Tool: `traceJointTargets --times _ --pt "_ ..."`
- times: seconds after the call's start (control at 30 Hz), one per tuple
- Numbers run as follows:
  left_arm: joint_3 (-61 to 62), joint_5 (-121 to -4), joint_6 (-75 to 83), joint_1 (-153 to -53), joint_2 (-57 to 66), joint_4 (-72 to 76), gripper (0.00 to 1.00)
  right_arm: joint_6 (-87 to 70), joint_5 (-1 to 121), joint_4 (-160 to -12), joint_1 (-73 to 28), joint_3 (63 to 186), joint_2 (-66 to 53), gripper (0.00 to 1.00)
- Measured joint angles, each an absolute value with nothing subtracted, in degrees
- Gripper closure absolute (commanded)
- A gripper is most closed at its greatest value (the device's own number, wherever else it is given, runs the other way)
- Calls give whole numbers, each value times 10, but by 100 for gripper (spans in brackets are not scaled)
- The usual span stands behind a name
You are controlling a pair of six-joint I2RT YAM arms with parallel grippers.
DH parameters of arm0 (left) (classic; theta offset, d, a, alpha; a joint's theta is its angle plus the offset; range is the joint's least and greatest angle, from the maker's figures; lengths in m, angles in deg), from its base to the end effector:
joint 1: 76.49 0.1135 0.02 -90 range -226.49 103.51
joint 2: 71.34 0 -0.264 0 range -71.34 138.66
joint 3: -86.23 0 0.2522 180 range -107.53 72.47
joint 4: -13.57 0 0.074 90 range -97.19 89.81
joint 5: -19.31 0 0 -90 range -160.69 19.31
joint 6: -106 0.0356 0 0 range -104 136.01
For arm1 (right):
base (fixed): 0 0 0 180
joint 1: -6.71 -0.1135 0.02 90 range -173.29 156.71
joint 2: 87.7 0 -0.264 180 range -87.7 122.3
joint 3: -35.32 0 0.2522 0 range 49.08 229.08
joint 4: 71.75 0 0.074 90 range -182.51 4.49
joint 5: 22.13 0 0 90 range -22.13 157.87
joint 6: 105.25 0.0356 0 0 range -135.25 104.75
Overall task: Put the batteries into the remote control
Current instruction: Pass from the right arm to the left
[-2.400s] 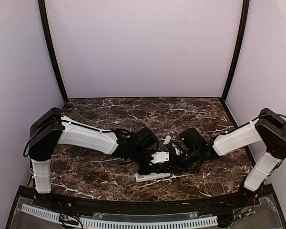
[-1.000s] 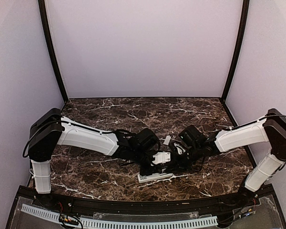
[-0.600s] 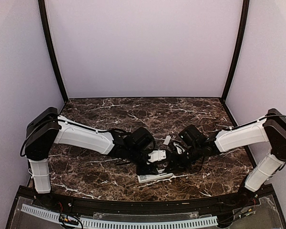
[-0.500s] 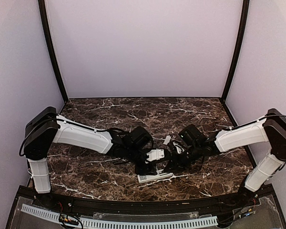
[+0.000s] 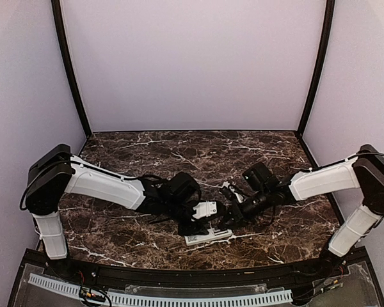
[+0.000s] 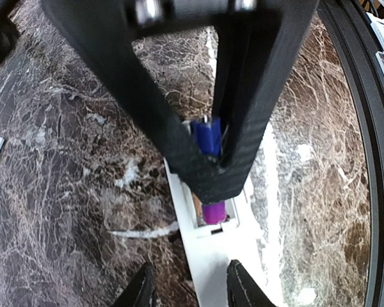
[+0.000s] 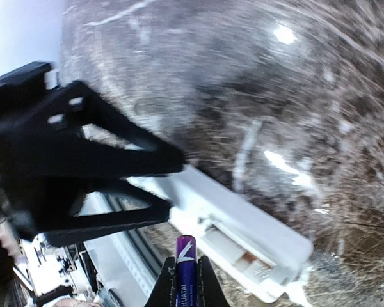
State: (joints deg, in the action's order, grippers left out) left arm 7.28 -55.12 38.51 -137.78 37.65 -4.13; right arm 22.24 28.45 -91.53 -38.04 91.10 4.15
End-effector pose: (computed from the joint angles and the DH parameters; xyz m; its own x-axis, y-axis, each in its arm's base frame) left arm 0.1824 -0.3528 0.1567 0.0282 0.7162 -0.6973 0.9967 0.0327 0.0739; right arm 0.1896 0.2198 0.1449 -0.9514 -0.2811 -0.1256 -0.2747 0.5908 0.7586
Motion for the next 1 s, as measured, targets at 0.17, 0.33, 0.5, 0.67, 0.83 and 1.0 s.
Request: traceJointTargets --times 0.17,0.33,0.5,0.67,0.83,1.0 --pt "106 -552 389 -1378 347 -7 57 204 257 -911 -380 920 2 100" --pt "111 -551 389 -1379 333 26 57 204 251 -898 -380 924 -2 100" --pt "126 -550 391 -1385 321 64 67 203 250 -898 -380 928 -2 100" --pt "133 -548 394 -1390 319 85 71 204 250 -898 -380 934 -2 100" --pt "133 -545 393 -1390 319 92 88 204 252 -898 -380 934 -2 100" --pt "133 -547 392 -1388 319 96 100 205 252 -900 -380 934 -2 100"
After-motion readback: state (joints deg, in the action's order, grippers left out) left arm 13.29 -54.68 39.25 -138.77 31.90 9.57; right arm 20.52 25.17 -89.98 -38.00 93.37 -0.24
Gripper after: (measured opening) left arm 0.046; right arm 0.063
